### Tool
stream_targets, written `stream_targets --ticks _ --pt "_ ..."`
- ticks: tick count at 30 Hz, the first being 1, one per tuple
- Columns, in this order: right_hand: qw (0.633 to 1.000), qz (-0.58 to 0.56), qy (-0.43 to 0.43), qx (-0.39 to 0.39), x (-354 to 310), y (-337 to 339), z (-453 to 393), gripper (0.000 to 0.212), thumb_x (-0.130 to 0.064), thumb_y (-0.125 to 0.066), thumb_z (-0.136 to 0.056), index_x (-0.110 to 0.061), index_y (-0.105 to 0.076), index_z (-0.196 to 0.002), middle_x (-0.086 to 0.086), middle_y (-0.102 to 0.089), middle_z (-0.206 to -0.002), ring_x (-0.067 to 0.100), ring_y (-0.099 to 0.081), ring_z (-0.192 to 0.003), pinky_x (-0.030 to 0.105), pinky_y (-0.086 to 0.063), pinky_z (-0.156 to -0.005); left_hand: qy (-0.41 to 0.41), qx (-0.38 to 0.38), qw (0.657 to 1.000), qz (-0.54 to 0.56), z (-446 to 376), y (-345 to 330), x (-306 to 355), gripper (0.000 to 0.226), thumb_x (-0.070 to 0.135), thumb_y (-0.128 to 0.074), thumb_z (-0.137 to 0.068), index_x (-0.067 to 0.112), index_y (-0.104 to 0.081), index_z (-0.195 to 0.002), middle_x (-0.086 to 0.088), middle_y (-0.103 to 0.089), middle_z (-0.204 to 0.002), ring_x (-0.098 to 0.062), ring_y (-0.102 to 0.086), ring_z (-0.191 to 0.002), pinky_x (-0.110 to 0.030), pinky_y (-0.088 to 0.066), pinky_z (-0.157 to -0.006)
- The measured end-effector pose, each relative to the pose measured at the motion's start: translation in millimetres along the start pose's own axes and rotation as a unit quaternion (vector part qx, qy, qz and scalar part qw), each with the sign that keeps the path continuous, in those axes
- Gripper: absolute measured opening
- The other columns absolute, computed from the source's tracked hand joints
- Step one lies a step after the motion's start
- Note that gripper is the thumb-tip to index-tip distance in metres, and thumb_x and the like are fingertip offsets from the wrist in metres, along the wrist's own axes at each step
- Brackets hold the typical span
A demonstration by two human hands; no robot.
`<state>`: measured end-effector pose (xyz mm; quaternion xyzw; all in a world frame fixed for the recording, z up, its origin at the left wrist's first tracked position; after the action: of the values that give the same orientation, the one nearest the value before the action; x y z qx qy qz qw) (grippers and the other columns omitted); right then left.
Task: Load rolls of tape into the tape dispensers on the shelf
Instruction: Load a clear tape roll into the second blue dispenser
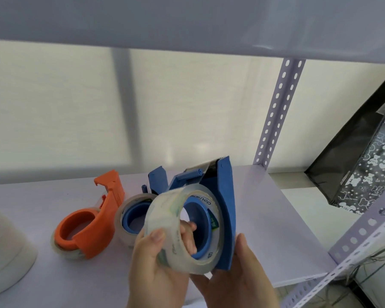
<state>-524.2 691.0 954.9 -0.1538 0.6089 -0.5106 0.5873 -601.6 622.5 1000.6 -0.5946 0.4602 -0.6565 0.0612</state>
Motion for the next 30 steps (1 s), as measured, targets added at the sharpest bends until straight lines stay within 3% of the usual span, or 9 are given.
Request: stream_targets --ticks 5,7,10,12,14,16,19,24,30 --pt "0.993 0.099 0.05 0.049 -16.0 17.7 1.0 0.086 -0.033 -0.095 -0.02 -0.02 -0.074 -0.103 0.014 -0.073 -0.107 0.03 -0.071 -0.093 0.049 -0.057 -0.074 0.082 0.054 0.992 -0.082 -5.5 1.9 -28.9 0.047 0.053 -0.062 -0.052 0.01 -0.063 -0.072 -0.005 -0.06 -0.06 -0.022 -0.059 -0.064 -0.031 -0.051 -0.058" --pt "0.981 0.142 0.089 0.1 -33.8 31.5 1.1 0.064 -0.028 -0.09 -0.04 -0.018 -0.074 -0.102 0.016 -0.073 -0.102 0.03 -0.07 -0.086 0.049 -0.057 -0.074 0.07 0.069 0.974 -0.206 -8.5 7.9 -33.8 0.047 0.056 -0.06 -0.061 0.02 -0.058 -0.092 0.0 -0.064 -0.078 -0.004 -0.061 -0.065 -0.021 -0.049 -0.057" --pt "0.939 0.287 0.109 0.158 -61.3 47.1 -1.3 0.038 -0.004 -0.062 -0.082 -0.026 -0.067 -0.112 0.007 -0.072 -0.103 0.025 -0.063 -0.085 0.044 -0.055 -0.08 0.054 0.055 0.935 -0.347 -7.7 14.2 -38.5 0.014 0.039 -0.051 -0.089 0.039 -0.046 -0.103 0.008 -0.059 -0.111 0.007 -0.058 -0.08 -0.029 -0.052 -0.081" --pt "0.904 0.392 0.103 0.139 -69.9 46.6 -8.7 0.037 -0.009 -0.056 -0.089 -0.034 -0.064 -0.116 -0.004 -0.072 -0.102 0.02 -0.062 -0.088 0.04 -0.056 -0.08 0.099 0.029 0.914 -0.393 -3.3 23.4 -57.4 0.034 0.026 -0.055 -0.09 0.04 -0.045 -0.119 0.01 -0.053 -0.128 0.001 -0.055 -0.106 -0.036 -0.047 -0.099" --pt "0.863 0.479 0.095 0.131 -72.2 47.6 -18.9 0.035 -0.02 -0.054 -0.091 -0.041 -0.061 -0.117 -0.014 -0.072 -0.098 0.016 -0.064 -0.093 0.04 -0.056 -0.082 0.157 -0.007 0.894 -0.42 3.9 28.6 -77.5 0.078 0.035 -0.064 -0.071 0.033 -0.028 -0.141 0.011 -0.04 -0.143 -0.005 -0.042 -0.129 -0.036 -0.036 -0.112" --pt "0.82 0.549 0.097 0.13 -71.8 48.0 -29.1 0.038 -0.036 -0.052 -0.09 -0.042 -0.053 -0.128 -0.017 -0.068 -0.112 0.012 -0.061 -0.104 0.04 -0.052 -0.091 0.17 -0.01 0.889 -0.426 7.6 29.2 -82.8 0.099 0.041 -0.063 -0.06 0.036 -0.014 -0.146 0.012 -0.026 -0.153 -0.005 -0.025 -0.14 -0.037 -0.025 -0.118" --pt "0.761 0.63 0.101 0.117 -66.9 42.8 -38.9 0.06 -0.059 -0.041 -0.083 -0.044 -0.034 -0.14 -0.02 -0.053 -0.134 0.006 -0.051 -0.118 0.037 -0.042 -0.103 0.171 0.04 0.873 -0.456 3.9 36.0 -75.1 0.088 0.025 -0.063 -0.078 0.025 -0.011 -0.148 0.012 -0.009 -0.157 -0.007 -0.008 -0.145 -0.037 -0.016 -0.121" --pt "0.641 0.741 0.144 0.14 -61.2 39.5 -45.7 0.075 -0.069 -0.012 -0.07 -0.047 -0.025 -0.141 -0.01 -0.063 -0.113 0.023 -0.051 -0.108 0.044 -0.041 -0.093 0.188 0.057 0.866 -0.46 0.5 38.4 -73.3 0.094 0.026 -0.066 -0.073 0.025 -0.01 -0.149 0.007 -0.007 -0.154 -0.016 -0.018 -0.141 -0.04 -0.024 -0.117" --pt "0.673 0.712 0.132 0.15 -46.4 55.4 -44.2 0.086 -0.077 -0.019 -0.067 -0.037 -0.027 -0.143 -0.009 -0.055 -0.13 0.018 -0.037 -0.123 0.041 -0.036 -0.102 0.203 0.018 0.881 -0.427 14.0 36.9 -56.5 0.108 0.047 -0.063 -0.054 0.028 -0.014 -0.148 0.008 -0.019 -0.155 -0.009 -0.022 -0.141 -0.039 -0.024 -0.118"
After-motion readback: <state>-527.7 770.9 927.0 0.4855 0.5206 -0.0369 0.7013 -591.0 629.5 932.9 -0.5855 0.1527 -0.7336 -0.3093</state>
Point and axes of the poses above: each hand's wrist, its own z-axis away from the middle knuckle, its own y-axis out of the back of the hand, x = y × z, the point moved 7 cm from there along -z, towards the middle knuckle
